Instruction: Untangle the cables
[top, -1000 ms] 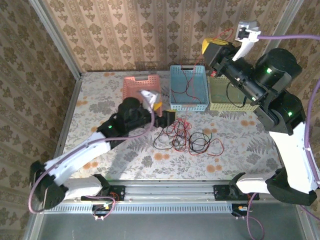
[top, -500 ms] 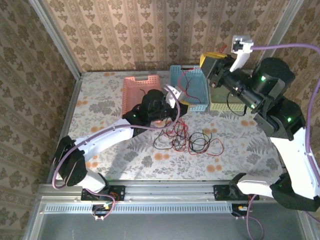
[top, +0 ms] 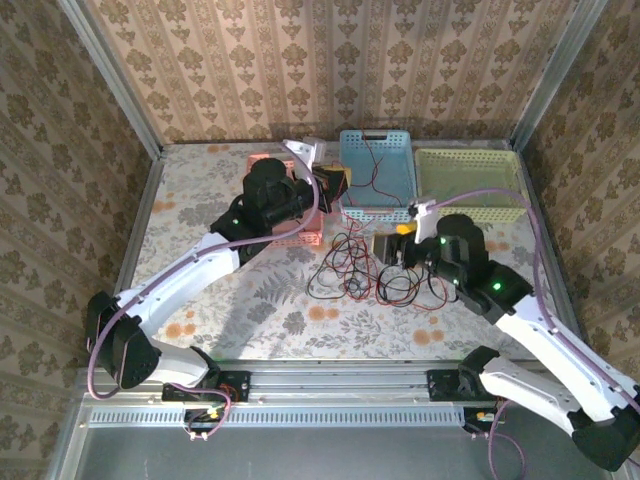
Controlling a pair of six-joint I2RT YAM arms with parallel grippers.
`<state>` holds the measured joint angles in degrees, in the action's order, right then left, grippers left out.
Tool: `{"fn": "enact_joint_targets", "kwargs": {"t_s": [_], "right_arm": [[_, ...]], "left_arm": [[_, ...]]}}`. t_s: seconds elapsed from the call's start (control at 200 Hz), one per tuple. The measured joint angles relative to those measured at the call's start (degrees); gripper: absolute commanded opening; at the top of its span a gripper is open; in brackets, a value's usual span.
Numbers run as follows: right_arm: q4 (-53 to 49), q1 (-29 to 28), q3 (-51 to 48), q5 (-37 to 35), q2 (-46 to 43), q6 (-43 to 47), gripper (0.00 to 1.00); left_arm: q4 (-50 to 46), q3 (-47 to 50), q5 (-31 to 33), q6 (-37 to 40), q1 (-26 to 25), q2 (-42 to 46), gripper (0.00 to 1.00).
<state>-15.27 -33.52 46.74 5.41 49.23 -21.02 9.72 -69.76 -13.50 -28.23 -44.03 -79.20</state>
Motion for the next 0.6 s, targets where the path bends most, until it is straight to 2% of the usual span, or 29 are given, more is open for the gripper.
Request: {"fn": "enact_joint_targets", "kwargs": {"t_s": [0.05,0.1,0.135,0.195,0.295,0.455,0.6], "right_arm": [[3.1,-1.0,-2.3,1.8,0.4,-1.3,0.43],[6.3,-2.8,-3.5,3.3,1.3,-2.0,0.37],[8.5,-4.3,-3.7,3.9,2.4,-2.7,0.37],[12.3,-6.8,-3.6,4.3,4.6,-3.2,0.45],[17.0,-9.9,-2.2,4.3,9.7,-3.3,0.51],[21.2,-11.3,-1.9,2.9,13.6,-4.1,0.51],[21.2,-11.3,-2.6,-1.0,9.8,-4.2,0.48]], "left_arm": [[0.0,0.0,0.6,-1.2,0.0,0.0,0.0],[0.0,0.0,1.4,-2.3,0.0,0.0,0.0],[0.0,0.0,1.9,-3.0,0.0,0.0,0.0],[-0.1,0.0,2.9,-4.0,0.0,0.0,0.0],[0.0,0.0,4.5,-5.3,0.0,0.0,0.0],[-0.4,0.0,5.9,-6.1,0.0,0.2,0.0],[-1.1,0.0,6.0,-6.2,0.7,2.0,0.0]]}}
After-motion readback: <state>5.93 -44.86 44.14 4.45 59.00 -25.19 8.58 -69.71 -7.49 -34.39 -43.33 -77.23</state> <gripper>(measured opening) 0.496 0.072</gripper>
